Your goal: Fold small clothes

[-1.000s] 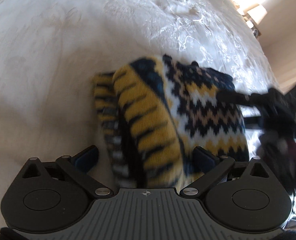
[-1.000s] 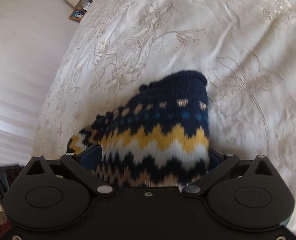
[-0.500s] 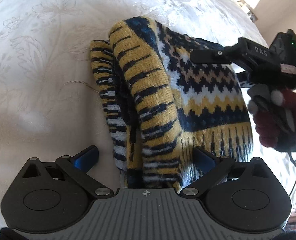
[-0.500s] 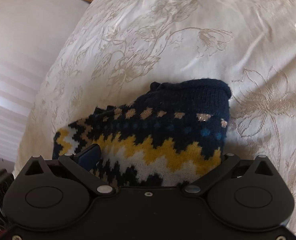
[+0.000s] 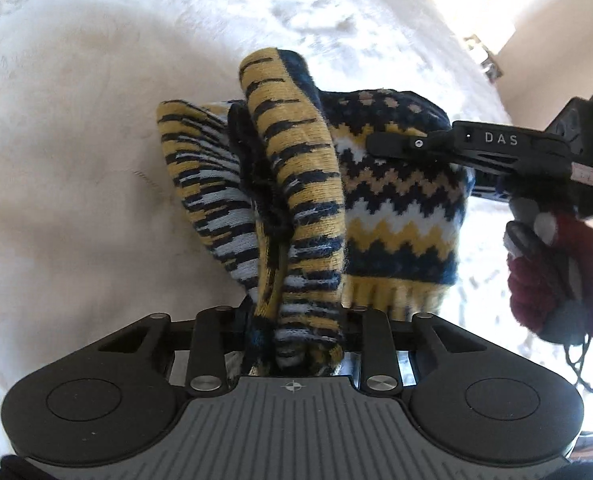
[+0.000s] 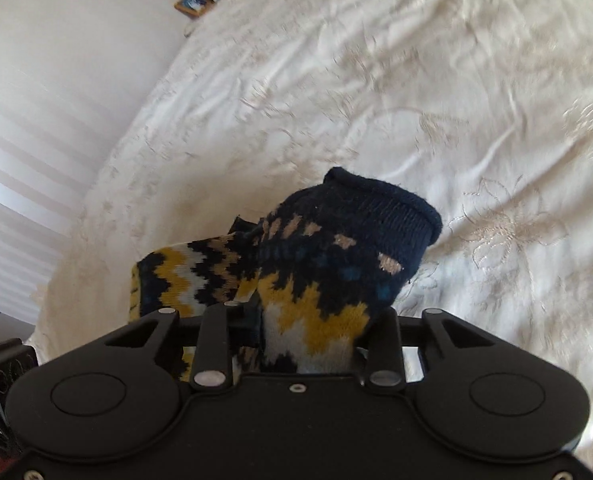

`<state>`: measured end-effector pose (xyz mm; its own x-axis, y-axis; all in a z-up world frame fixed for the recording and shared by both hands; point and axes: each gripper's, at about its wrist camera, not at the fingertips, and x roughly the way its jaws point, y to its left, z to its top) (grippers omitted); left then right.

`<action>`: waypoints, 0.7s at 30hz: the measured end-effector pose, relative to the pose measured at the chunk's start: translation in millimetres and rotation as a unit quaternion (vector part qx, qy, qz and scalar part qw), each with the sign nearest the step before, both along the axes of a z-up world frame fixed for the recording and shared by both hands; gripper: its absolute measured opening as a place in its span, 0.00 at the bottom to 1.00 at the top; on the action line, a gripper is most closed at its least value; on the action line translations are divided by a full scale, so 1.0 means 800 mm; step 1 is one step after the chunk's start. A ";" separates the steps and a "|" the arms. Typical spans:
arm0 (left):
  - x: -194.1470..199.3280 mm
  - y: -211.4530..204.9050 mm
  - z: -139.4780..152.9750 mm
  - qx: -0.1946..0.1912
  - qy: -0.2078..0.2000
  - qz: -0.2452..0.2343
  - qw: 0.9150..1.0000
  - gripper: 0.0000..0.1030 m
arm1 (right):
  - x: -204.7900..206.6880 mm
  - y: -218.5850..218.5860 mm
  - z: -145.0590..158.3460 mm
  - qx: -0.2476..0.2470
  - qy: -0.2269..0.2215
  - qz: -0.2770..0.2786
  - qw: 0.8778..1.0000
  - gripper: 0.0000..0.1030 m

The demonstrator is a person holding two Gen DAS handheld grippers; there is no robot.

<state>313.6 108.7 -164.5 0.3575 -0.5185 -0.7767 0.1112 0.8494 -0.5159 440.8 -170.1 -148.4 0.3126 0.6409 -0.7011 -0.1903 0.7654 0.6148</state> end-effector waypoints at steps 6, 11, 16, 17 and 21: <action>-0.042 -0.011 0.039 -0.032 -0.024 -0.015 0.999 0.29 | -0.050 -0.031 0.056 0.000 -0.022 -0.025 0.999 0.42; -0.084 -0.041 0.055 -0.048 -0.031 -0.043 0.997 0.29 | -0.097 -0.068 0.083 -0.009 -0.024 -0.036 0.999 0.42; -0.122 -0.068 0.046 -0.048 -0.019 -0.054 0.997 0.29 | -0.143 -0.102 0.079 -0.016 -0.011 -0.042 0.999 0.42; -0.128 -0.074 0.041 -0.043 -0.017 -0.055 0.997 0.29 | -0.149 -0.107 0.073 -0.017 -0.007 -0.042 0.999 0.42; -0.144 -0.092 0.010 0.002 -0.004 -0.049 0.999 0.30 | -0.165 -0.114 0.042 -0.038 -0.007 -0.024 0.999 0.45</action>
